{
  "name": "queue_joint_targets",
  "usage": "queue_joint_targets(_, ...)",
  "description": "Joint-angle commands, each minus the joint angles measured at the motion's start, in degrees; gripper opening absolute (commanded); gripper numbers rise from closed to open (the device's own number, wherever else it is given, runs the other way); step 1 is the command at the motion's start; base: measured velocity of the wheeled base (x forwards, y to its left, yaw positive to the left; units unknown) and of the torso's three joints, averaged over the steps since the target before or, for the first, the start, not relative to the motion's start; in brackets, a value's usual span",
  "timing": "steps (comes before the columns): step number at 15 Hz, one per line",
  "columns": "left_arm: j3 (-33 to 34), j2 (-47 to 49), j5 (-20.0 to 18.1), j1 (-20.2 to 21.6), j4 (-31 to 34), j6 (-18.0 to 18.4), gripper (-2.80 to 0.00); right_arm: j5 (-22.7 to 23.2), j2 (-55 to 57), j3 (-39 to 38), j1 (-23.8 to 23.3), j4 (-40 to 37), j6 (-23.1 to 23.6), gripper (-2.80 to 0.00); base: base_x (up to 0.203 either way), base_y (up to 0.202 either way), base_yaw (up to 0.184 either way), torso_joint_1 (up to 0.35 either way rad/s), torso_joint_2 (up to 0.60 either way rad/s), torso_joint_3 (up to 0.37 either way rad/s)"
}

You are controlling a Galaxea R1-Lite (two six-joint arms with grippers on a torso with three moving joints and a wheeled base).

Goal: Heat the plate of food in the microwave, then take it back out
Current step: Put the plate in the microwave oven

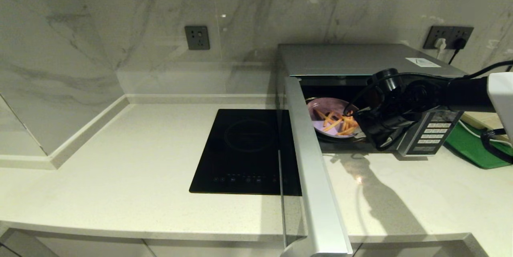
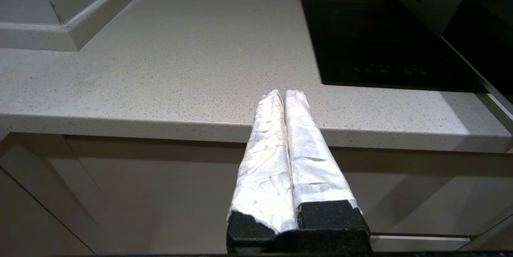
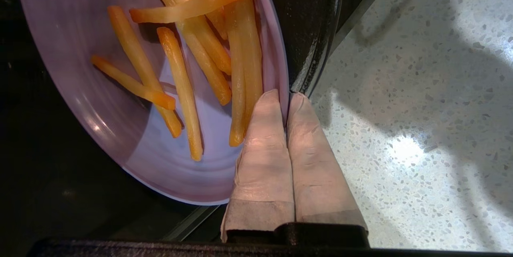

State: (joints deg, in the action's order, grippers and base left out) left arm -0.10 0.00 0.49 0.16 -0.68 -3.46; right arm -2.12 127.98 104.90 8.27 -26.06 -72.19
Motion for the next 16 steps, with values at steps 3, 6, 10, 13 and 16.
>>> queue_joint_targets(3,0.01,0.00,0.04,0.02,-0.02,-0.05,-2.80,-0.16,0.87,0.74,0.00,-0.13,-0.32,-2.80,0.000,0.000,0.000,0.000,0.00,0.000)
queue_joint_targets(6,0.01,0.00,0.04,0.02,-0.02,-0.05,-2.80,-0.25,0.98,1.39,0.00,-0.13,-0.32,-2.80,0.000,0.000,0.000,0.000,0.00,0.000)
queue_joint_targets(10,0.01,0.00,0.04,0.02,-0.02,-0.05,-2.80,-2.01,2.10,1.80,-0.09,-0.22,-0.23,-2.80,0.000,0.000,0.000,0.000,0.00,0.000)
queue_joint_targets(13,0.01,0.00,0.04,0.02,-0.02,-0.05,-2.80,-2.01,2.19,1.89,-0.09,-0.22,-0.23,-2.80,0.000,0.000,0.000,0.000,0.00,0.000)
queue_joint_targets(16,0.01,0.00,0.04,0.02,-0.02,-0.05,-2.80,-1.92,2.03,1.80,-0.09,-0.93,-0.23,0.00,0.000,0.000,0.000,0.000,0.00,0.000)
